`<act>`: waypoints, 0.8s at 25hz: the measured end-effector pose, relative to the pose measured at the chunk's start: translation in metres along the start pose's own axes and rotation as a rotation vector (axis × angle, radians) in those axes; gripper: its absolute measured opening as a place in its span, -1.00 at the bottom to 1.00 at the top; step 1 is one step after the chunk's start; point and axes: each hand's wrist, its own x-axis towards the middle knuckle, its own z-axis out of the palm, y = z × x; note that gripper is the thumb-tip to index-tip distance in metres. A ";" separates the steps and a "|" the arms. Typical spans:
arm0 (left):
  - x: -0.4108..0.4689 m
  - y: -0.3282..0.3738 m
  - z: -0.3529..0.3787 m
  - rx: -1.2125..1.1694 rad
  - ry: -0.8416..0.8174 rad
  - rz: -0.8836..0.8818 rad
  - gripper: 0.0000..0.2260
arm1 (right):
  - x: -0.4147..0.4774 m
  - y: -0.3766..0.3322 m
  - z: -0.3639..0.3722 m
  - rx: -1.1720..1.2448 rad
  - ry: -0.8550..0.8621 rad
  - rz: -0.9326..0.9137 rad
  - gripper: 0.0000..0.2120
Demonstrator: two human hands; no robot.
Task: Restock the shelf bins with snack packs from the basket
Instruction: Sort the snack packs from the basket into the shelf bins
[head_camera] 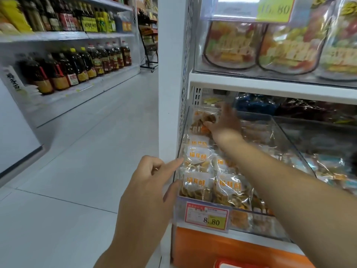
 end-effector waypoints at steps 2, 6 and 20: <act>0.000 -0.001 0.001 -0.011 0.002 -0.002 -0.56 | -0.001 -0.002 -0.002 -0.068 -0.068 -0.063 -0.68; -0.001 0.000 0.003 -0.064 0.004 -0.032 -0.55 | -0.015 -0.006 -0.030 -0.108 -0.150 -0.118 -0.52; -0.138 0.112 0.107 -0.135 -0.598 0.243 -0.71 | -0.331 0.298 -0.098 0.211 -0.229 0.456 -0.83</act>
